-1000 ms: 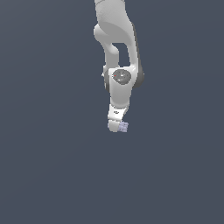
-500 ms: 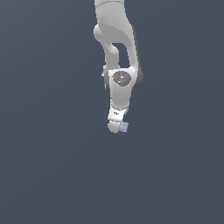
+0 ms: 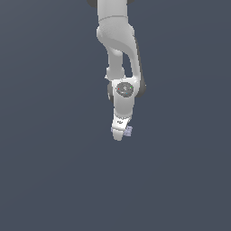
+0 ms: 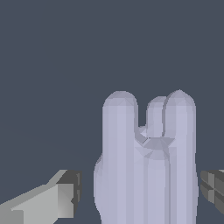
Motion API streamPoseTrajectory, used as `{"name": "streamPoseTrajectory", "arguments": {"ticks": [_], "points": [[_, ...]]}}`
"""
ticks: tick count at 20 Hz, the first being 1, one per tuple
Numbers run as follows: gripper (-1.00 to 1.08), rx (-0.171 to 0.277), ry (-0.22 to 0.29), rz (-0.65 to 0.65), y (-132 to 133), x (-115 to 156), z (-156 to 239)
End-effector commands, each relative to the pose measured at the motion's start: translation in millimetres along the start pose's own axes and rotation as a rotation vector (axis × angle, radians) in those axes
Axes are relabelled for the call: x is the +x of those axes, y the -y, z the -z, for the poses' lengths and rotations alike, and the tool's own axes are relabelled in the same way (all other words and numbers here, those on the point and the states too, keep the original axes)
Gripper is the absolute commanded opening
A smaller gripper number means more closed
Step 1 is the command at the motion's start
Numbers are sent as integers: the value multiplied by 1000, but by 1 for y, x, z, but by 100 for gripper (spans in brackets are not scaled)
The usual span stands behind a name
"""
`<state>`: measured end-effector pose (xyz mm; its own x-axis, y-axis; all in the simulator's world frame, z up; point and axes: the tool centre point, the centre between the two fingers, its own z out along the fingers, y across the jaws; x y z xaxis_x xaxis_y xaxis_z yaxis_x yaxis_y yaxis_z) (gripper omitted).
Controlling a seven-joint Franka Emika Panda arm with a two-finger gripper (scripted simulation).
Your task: Pick up the object and move it to a goal position.
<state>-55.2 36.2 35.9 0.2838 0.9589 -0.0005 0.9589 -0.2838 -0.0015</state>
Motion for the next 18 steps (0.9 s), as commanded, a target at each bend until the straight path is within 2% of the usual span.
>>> {"name": "streamPoseTrajectory", "arguments": {"ticks": [1, 2, 3, 18], "points": [[100, -1, 0, 0, -1, 0, -4], [100, -1, 0, 0, -1, 0, -4], [-100, -1, 0, 0, -1, 0, -4], [-100, -3, 0, 0, 0, 0, 3]]}}
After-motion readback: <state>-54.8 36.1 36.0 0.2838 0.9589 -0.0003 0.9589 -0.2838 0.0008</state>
